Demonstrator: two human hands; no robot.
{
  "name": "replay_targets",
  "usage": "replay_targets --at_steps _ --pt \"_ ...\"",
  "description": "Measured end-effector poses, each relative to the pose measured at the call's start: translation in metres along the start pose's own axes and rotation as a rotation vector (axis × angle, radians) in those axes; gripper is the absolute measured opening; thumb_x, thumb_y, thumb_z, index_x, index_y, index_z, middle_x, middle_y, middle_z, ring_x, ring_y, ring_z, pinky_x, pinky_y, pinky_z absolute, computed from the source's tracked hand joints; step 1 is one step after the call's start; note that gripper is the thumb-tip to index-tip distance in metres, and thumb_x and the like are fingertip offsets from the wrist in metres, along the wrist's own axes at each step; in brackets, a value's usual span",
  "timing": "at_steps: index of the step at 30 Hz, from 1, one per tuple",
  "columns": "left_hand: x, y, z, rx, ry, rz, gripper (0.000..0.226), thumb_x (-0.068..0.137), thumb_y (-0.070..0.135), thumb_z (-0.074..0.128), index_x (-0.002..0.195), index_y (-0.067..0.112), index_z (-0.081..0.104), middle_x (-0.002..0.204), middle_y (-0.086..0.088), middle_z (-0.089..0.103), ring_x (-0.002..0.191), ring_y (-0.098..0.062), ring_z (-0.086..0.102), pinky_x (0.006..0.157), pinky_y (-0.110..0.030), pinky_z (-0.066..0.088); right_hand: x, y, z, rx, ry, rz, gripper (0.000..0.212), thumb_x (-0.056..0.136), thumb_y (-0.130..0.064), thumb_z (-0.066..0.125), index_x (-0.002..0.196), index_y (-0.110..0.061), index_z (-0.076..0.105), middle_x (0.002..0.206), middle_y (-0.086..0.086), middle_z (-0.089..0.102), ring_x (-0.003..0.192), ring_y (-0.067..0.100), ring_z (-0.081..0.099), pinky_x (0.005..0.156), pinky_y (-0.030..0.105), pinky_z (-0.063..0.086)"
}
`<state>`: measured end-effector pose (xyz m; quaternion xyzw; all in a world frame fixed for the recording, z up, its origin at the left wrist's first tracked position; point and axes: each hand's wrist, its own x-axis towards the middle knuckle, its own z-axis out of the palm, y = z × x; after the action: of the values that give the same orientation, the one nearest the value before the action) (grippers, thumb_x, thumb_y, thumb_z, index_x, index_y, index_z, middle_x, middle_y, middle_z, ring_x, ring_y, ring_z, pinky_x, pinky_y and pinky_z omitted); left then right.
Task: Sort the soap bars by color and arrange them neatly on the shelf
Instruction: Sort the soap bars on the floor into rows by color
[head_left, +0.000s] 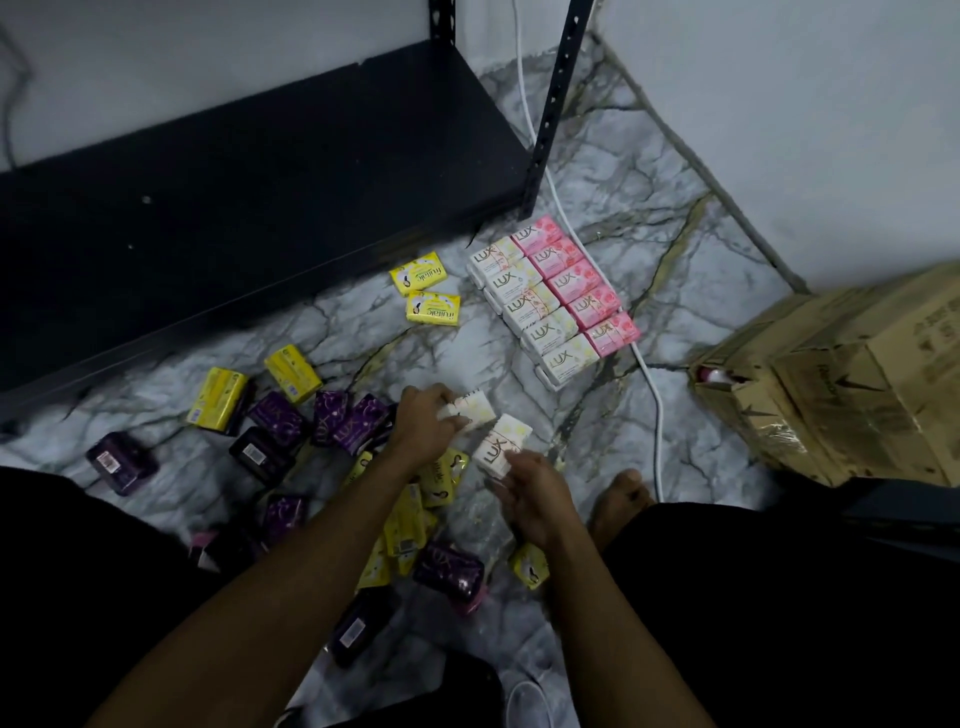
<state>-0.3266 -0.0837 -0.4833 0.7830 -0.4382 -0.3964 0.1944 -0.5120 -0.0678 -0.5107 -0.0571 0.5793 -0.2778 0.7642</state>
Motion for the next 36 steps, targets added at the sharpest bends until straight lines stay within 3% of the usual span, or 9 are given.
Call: replay_targets --at_steps 4,10,14,16,20,24,27,30,36 --pt "-0.025 0.008 -0.016 -0.206 -0.017 -0.04 0.024 0.089 0.022 0.075 0.102 0.006 0.063 0.097 -0.011 0.064 0.085 -0.023 0.058 0.072 -0.036 0.049 -0.014 -0.008 0.014 0.047 -0.085 -0.039 0.018 0.095 -0.003 0.059 0.112 -0.002 0.053 0.11 0.022 0.071 0.097 0.032 0.07 0.098 0.047 0.052" --pt "-0.048 0.001 -0.03 -0.324 -0.028 -0.06 0.026 0.089 0.024 0.074 0.11 0.011 0.065 0.109 -0.014 0.069 0.096 -0.028 0.068 0.084 -0.05 0.058 -0.044 -0.013 0.025 -0.005 -0.153 -0.104 0.015 0.095 -0.001 0.057 0.111 -0.004 0.058 0.108 0.018 0.073 0.094 0.029 0.07 0.074 0.035 0.059" --pt "-0.054 0.004 -0.033 -0.338 -0.052 -0.047 0.027 0.091 0.021 0.073 0.115 0.01 0.065 0.111 -0.015 0.069 0.095 -0.028 0.069 0.082 -0.044 0.059 -0.057 -0.015 0.023 -0.032 -0.147 -0.129 0.019 0.093 0.001 0.058 0.111 -0.002 0.061 0.111 0.019 0.072 0.098 0.032 0.069 0.083 0.041 0.056" --pt "-0.055 0.01 -0.029 -0.351 -0.07 -0.037 0.028 0.091 0.02 0.073 0.115 0.007 0.065 0.109 -0.017 0.069 0.09 -0.029 0.07 0.078 -0.042 0.06 -0.059 -0.017 0.02 -0.033 -0.121 -0.133 0.027 0.091 0.001 0.06 0.118 -0.001 0.059 0.113 0.02 0.071 0.1 0.033 0.069 0.079 0.041 0.058" --pt "-0.055 0.028 -0.018 -0.365 -0.09 -0.025 0.028 0.091 0.018 0.072 0.113 0.002 0.065 0.103 -0.022 0.07 0.085 -0.032 0.07 0.065 -0.035 0.058 -0.058 -0.024 0.018 -0.01 -0.08 -0.151 0.022 0.092 -0.002 0.062 0.113 -0.004 0.06 0.112 0.019 0.072 0.096 0.03 0.07 0.072 0.038 0.059" --pt "-0.045 0.043 -0.003 -0.334 -0.074 -0.003 0.015 0.089 0.019 0.075 0.101 0.013 0.07 0.094 -0.01 0.072 0.088 -0.03 0.069 0.078 -0.044 0.058 -0.05 -0.032 0.017 0.037 -0.065 -0.197 0.02 0.095 -0.007 0.06 0.115 -0.003 0.061 0.109 0.019 0.072 0.094 0.029 0.071 0.08 0.041 0.058" --pt "-0.039 0.058 0.01 -0.252 -0.078 0.027 0.025 0.088 0.026 0.075 0.108 0.011 0.074 0.102 -0.006 0.074 0.094 -0.022 0.069 0.085 -0.037 0.055 -0.041 -0.04 0.012 0.095 -0.034 -0.211 0.026 0.096 -0.018 0.062 0.12 -0.006 0.063 0.114 0.019 0.071 0.097 0.03 0.07 0.08 0.039 0.056" --pt "-0.033 0.075 0.026 -0.214 -0.1 0.056 0.029 0.088 0.025 0.075 0.113 0.009 0.074 0.103 -0.005 0.074 0.092 -0.018 0.068 0.08 -0.029 0.053 -0.029 -0.047 0.003 0.123 -0.011 -0.252 0.033 0.094 -0.029 0.067 0.116 -0.005 0.066 0.111 0.017 0.072 0.101 0.03 0.07 0.078 0.037 0.058" --pt "-0.005 0.106 0.06 -0.082 -0.228 0.146 0.035 0.097 0.03 0.063 0.128 0.013 0.067 0.121 -0.008 0.071 0.111 -0.022 0.066 0.096 -0.032 0.051 0.007 -0.07 -0.023 0.227 0.207 -0.298 0.035 0.085 -0.025 0.078 0.108 0.0 0.07 0.1 0.019 0.074 0.095 0.035 0.072 0.084 0.048 0.059"
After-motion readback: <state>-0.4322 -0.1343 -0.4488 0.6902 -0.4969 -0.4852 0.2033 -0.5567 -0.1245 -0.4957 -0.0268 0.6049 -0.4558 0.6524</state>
